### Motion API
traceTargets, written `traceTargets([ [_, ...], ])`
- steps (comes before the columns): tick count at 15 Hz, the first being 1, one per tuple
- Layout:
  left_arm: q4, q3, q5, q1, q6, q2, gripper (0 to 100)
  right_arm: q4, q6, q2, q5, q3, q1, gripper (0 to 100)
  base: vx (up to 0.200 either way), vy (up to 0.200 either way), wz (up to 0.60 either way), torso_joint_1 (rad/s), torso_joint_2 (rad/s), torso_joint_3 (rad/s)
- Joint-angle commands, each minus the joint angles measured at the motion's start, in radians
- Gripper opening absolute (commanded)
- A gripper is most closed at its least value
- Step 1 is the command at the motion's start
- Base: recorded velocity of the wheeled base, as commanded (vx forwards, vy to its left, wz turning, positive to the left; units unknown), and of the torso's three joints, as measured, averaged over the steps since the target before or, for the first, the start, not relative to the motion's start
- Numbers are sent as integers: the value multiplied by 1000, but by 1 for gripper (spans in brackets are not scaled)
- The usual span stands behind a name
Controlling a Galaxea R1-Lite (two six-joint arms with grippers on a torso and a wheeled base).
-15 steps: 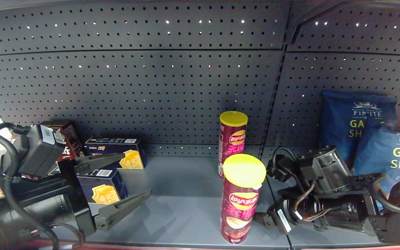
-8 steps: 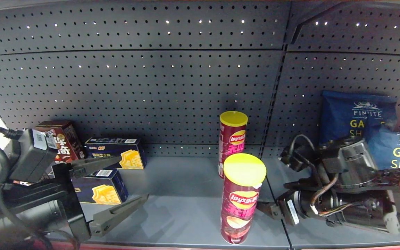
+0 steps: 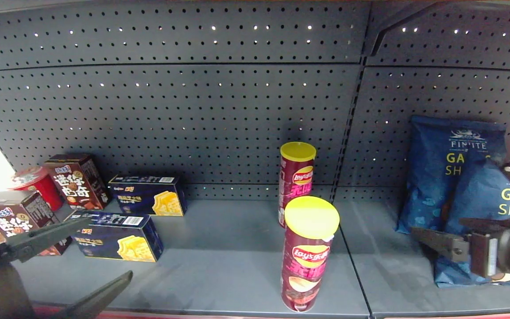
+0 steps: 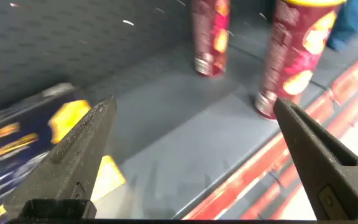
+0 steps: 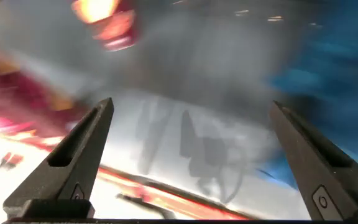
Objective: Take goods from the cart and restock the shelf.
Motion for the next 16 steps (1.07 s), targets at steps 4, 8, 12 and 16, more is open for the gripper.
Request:
traceTargets([
  [4,3,90,110,65,-42,-292,100,348,0,-617,-159,170,-283,100,0,0,0,0,0,0],
  [8,113,157,139,68,-42,-440,100,439,-13,-824,-157,256,-458,100,0,0,0,0,0,0],
  [12,481,164,251,73,-45,-752,100,417,-106,-1114,-103,424,-491,100,0,0,0,0,0,0],
  [16,581,217,376,73,-40,-824,100,109,-125,-1114,-65,578,-493,100,0,0,0,0,0,0],
])
